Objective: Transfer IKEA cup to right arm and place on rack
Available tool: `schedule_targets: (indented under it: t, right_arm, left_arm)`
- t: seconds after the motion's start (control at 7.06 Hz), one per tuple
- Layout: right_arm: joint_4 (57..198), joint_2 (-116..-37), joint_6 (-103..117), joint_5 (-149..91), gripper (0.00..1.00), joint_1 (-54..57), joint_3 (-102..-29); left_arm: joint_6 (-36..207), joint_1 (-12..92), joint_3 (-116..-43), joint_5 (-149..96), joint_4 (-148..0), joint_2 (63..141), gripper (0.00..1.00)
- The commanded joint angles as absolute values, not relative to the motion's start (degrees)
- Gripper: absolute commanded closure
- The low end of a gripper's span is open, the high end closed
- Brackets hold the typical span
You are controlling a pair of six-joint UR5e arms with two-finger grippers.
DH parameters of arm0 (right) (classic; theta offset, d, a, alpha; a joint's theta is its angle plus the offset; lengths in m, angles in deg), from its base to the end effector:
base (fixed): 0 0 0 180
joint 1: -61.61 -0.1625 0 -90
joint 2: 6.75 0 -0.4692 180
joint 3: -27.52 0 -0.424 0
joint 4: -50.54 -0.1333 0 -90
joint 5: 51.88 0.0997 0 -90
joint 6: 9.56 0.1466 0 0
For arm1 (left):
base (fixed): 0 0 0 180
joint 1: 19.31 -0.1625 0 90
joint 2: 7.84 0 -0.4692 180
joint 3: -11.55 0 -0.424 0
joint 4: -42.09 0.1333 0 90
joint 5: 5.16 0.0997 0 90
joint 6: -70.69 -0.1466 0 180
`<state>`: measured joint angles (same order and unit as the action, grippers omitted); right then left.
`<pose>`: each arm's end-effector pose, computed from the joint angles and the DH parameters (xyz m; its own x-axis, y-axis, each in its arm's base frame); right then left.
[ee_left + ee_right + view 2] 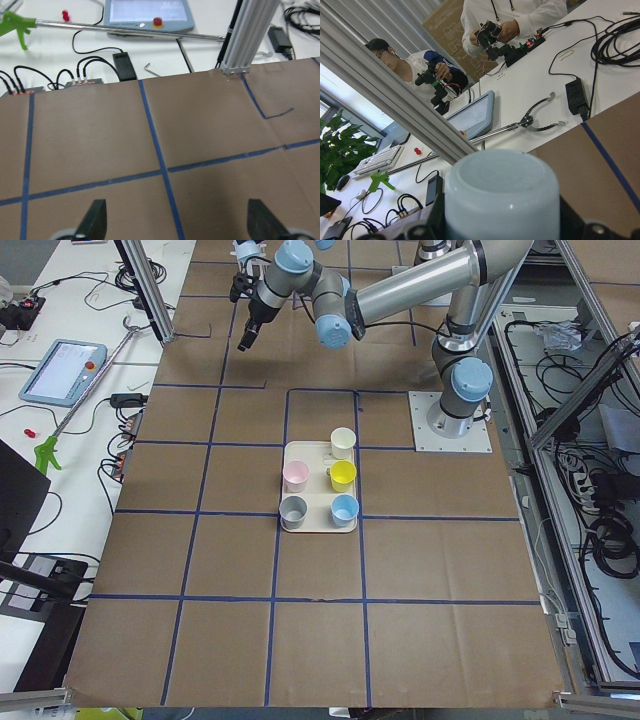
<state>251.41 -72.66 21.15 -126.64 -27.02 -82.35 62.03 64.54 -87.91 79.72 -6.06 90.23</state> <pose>0.1559 -0.6699 0.3328 -0.8295 0.0122 -0.5584 0.5036 0.4488 -0.7382 -0.0790 -0.6333 0.4073 -0.9976 0.0671 0.0184 0.0532 0.9063 -0.4194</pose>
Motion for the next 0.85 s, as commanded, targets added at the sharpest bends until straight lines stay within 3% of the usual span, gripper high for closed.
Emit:
schedule_targets:
  t: [0.0, 0.14, 0.71]
  right_arm:
    - [251.7, -69.8, 8.3, -129.3, 0.90, -23.7, -78.1]
    - [251.8, -68.0, 2.6, -129.2, 0.90, -22.6, -76.2]
    - [252.4, -64.5, -13.8, -129.2, 0.90, -20.0, -75.0]
  left_arm:
    - [71.0, 66.0, -77.3, 82.6, -35.2, 87.9, 0.00]
    - [73.2, 66.0, -76.3, 82.7, -44.0, 85.5, 0.00]
    - [70.8, 61.8, -80.7, 83.0, -52.4, 79.4, 0.00]
